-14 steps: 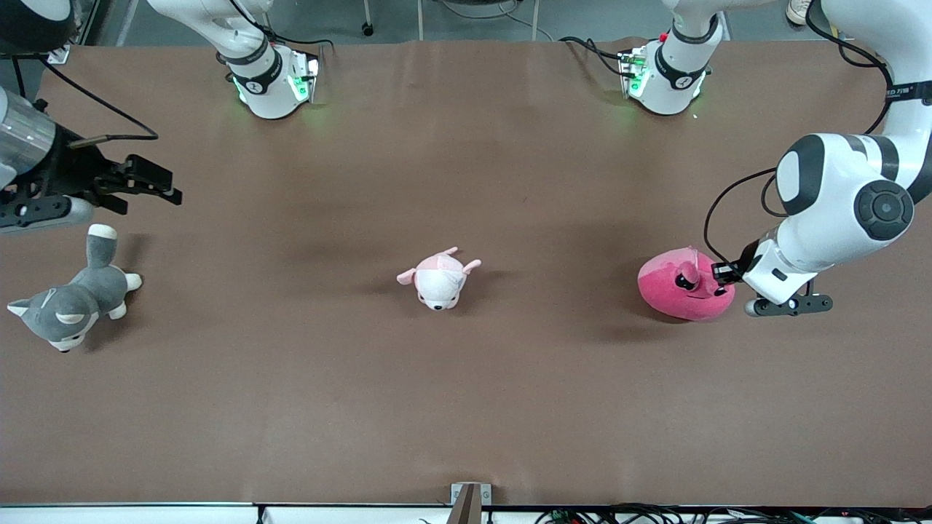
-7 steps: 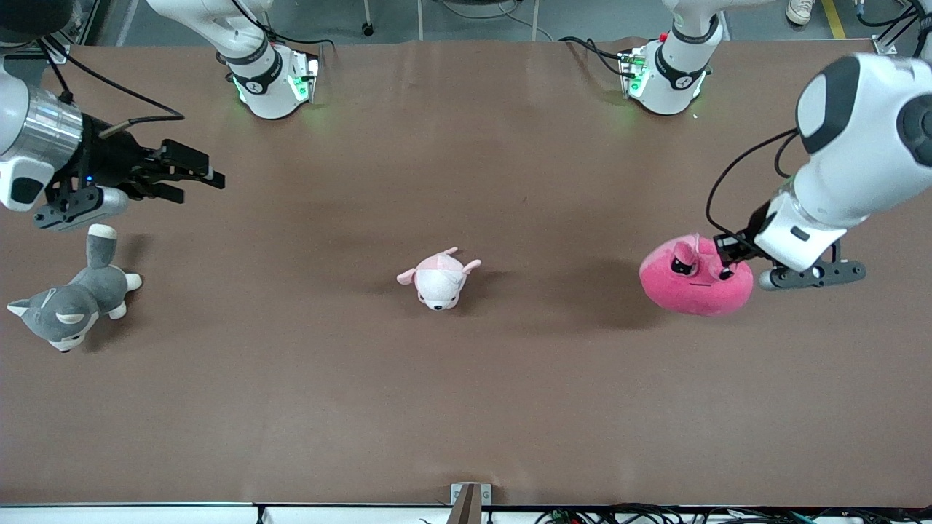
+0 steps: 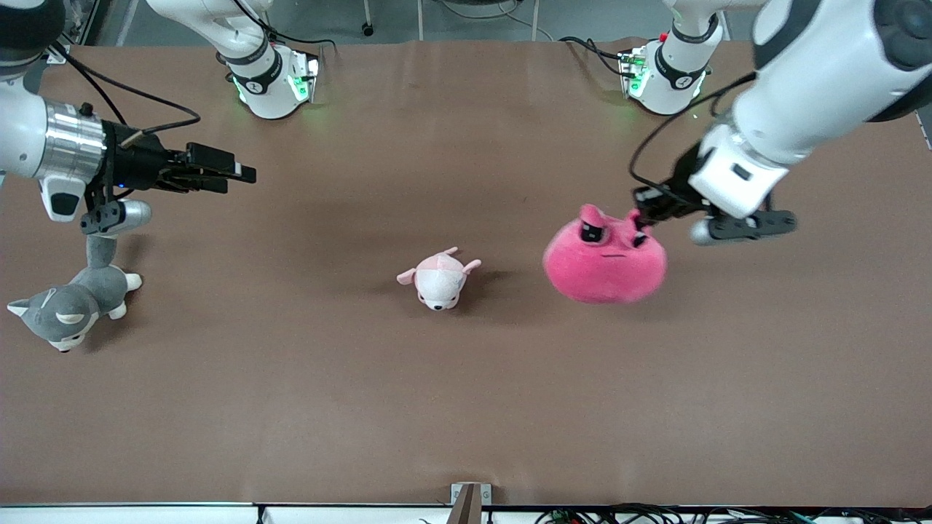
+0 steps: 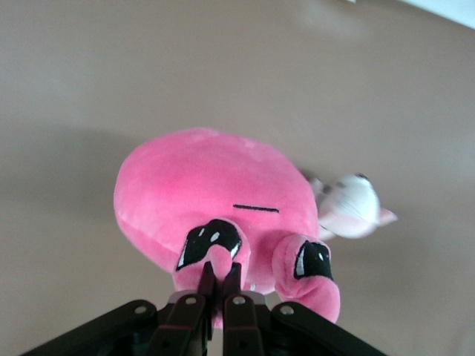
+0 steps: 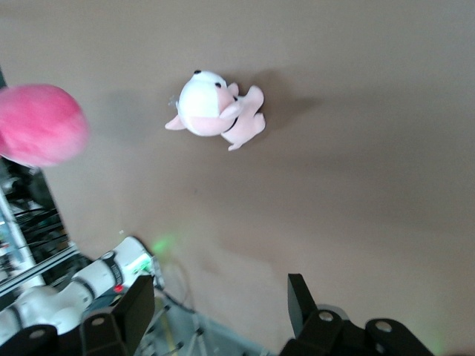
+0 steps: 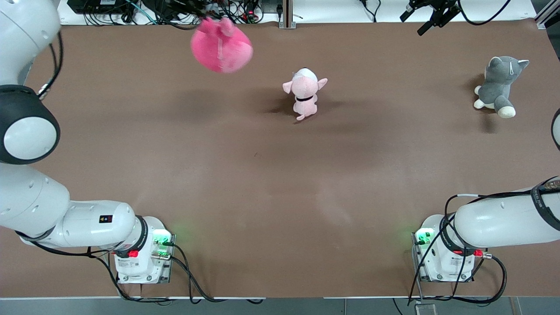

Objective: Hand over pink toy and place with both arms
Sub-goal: 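Carry the pink toy toward the right gripper with the left gripper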

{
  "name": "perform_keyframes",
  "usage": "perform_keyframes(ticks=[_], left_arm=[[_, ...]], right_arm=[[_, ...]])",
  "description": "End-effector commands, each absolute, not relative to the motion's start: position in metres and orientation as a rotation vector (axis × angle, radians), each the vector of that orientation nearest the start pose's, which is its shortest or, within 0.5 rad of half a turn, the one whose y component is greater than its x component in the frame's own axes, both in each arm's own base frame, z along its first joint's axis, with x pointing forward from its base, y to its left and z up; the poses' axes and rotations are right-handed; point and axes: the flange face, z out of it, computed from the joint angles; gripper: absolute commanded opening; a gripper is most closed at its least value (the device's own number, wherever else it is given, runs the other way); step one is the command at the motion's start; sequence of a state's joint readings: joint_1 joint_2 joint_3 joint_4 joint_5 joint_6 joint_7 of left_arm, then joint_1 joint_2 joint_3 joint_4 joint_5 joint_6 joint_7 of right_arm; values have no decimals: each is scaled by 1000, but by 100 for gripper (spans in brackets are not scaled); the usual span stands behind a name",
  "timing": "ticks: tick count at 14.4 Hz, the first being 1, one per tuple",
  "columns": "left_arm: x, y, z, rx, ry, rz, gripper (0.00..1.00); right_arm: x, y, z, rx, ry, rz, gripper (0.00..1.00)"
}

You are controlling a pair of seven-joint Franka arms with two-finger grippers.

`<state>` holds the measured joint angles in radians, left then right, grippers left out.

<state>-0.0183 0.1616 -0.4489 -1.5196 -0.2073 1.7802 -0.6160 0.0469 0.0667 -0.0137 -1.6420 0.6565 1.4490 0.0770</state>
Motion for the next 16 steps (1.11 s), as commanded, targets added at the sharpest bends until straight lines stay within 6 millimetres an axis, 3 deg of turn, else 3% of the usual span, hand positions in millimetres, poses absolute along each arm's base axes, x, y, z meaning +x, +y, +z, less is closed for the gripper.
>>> perform_keyframes(ticks=[1, 4, 7, 9, 16], left_arm=[[536, -340, 585, -3451, -387, 201, 0], [508, -411, 586, -3472, -382, 274, 0], [499, -449, 586, -3525, -563, 230, 0], [501, -462, 586, -3531, -702, 242, 0], [513, -476, 591, -3595, -892, 217, 0]], right_arm=[[555, 84, 569, -2384, 101, 428, 75], [557, 89, 573, -2372, 116, 428, 75], [557, 103, 576, -2337, 97, 422, 75], [558, 119, 572, -2342, 72, 430, 74], [544, 183, 575, -2370, 129, 514, 73]])
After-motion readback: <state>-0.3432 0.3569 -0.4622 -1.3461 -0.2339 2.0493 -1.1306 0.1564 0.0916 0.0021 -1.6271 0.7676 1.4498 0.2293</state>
